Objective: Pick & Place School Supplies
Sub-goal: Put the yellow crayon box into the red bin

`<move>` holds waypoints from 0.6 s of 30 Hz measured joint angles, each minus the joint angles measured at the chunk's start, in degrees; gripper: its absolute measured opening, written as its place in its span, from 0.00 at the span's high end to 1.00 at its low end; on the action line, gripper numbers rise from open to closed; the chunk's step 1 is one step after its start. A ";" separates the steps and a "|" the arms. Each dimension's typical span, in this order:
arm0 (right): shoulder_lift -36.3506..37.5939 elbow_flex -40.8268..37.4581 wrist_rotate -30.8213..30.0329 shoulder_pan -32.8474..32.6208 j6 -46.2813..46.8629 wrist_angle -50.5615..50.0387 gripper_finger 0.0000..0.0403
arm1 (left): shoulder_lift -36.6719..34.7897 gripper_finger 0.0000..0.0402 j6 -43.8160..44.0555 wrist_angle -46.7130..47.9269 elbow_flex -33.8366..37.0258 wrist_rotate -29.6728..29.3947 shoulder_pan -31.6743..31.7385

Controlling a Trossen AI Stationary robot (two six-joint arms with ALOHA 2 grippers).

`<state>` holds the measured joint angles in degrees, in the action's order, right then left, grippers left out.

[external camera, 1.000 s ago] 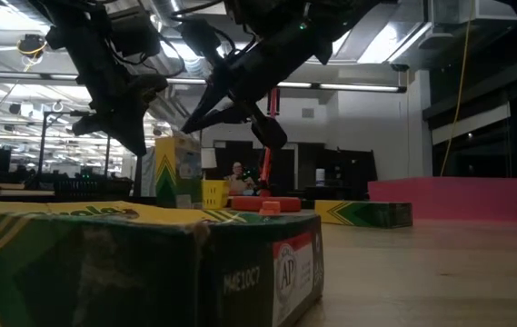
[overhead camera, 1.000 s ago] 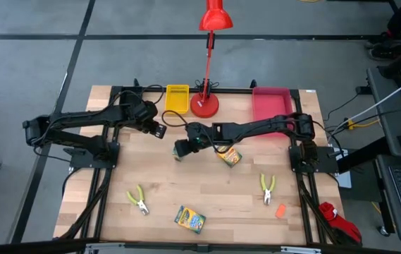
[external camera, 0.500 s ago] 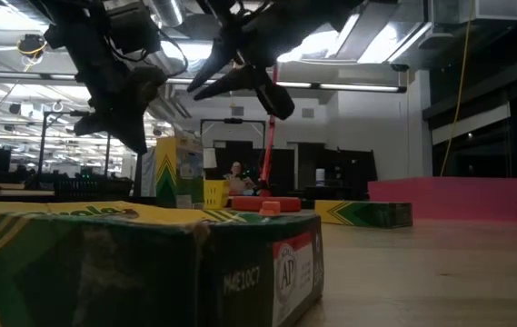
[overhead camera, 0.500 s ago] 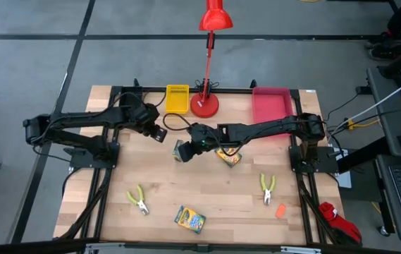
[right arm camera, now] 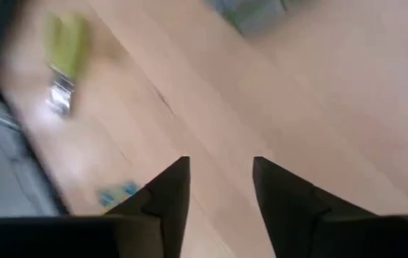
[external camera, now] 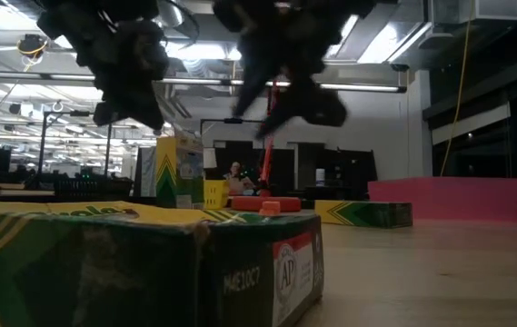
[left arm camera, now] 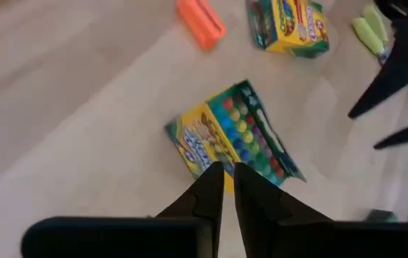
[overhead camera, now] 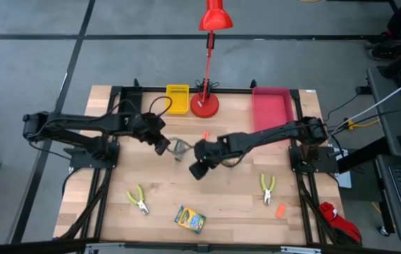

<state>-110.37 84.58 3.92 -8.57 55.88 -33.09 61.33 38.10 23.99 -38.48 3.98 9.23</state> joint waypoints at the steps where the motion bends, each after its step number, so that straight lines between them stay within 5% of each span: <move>1: 0.00 0.00 -0.52 -0.77 -0.01 -2.07 0.58 | -0.69 0.91 -0.81 -0.14 0.00 -1.28 -0.76; 8: 1.60 -0.02 -8.01 -6.69 -1.50 -9.06 0.54 | -5.98 0.83 -4.10 -1.35 0.00 -10.51 -9.13; 18: 9.74 -0.02 -29.29 -10.61 -2.16 -14.02 0.58 | -1.80 0.76 11.20 -0.24 -0.02 -30.43 -26.75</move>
<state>-100.62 84.55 -25.37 -19.19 53.72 -47.12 59.54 49.30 23.75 -38.50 -26.45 -17.53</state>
